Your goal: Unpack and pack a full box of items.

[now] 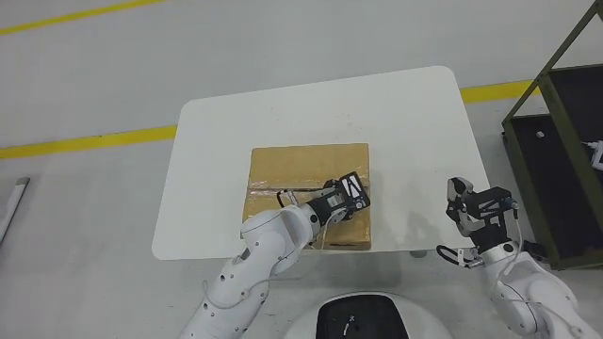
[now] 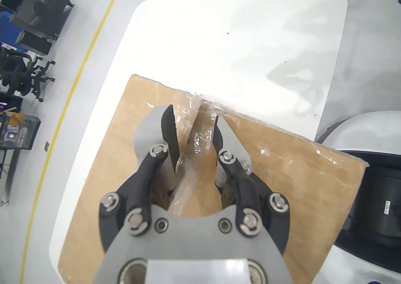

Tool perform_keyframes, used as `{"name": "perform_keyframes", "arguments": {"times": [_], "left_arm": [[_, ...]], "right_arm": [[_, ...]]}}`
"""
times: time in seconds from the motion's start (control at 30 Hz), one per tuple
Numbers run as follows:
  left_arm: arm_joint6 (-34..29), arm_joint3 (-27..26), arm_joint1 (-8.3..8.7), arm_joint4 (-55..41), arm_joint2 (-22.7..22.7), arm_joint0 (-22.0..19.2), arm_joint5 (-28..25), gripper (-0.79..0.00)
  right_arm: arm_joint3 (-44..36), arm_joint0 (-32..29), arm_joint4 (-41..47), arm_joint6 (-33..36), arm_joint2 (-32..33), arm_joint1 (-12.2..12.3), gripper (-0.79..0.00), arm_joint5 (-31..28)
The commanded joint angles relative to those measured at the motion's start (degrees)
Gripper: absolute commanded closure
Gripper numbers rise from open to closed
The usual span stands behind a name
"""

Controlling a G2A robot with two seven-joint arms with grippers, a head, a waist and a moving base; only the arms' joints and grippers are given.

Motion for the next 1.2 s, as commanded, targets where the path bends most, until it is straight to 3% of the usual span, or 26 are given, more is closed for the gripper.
{"name": "perform_keyframes", "arguments": {"times": [0.0, 0.2, 0.3, 0.8, 0.83, 0.87, 0.9, 1.17], "left_arm": [[0.0, 0.2, -0.06, 0.1, 0.1, -0.1, 0.1, -0.249], [0.2, 0.8, -0.24, 0.5, 0.4, -0.3, 0.5, -0.157], [0.4, 1.1, -0.33, 0.5, 0.4, -0.4, 0.8, 0.0], [1.1, -0.2, -0.15, 0.4, -2.1, 0.9, 2.3, 0.0], [1.0, -0.5, -0.12, 0.1, -2.3, 1.0, 2.0, -0.172], [0.7, -1.1, -0.06, -0.3, -2.6, 1.2, 1.5, -0.403], [0.6, -1.8, -0.01, -0.7, -2.8, 1.4, 1.0, -0.785], [-0.6, -3.0, 0.05, -2.0, -2.7, 1.5, -1.9, -0.785]], "right_arm": [[0.1, 0.0, 0.1, 0.0, 0.0, 0.0, 0.0, -0.1], [0.1, 0.1, 0.2, 0.1, 0.3, 0.0, 0.0, -0.1], [0.2, 0.1, 0.2, 0.1, 0.3, 0.0, 0.0, -0.2], [0.2, 1.0, 0.1, 0.5, 0.2, 0.0, 0.0, -1.0], [0.2, 1.0, 0.1, 0.6, 0.2, 0.0, 0.0, -1.0], [0.2, 1.0, 0.1, 0.6, 0.1, 0.0, 0.0, -1.0], [0.2, 1.1, 0.1, 0.6, 0.1, 0.0, 0.0, -1.0], [0.4, 1.2, 0.1, 0.8, 0.1, 0.0, 0.0, -0.9]]}}
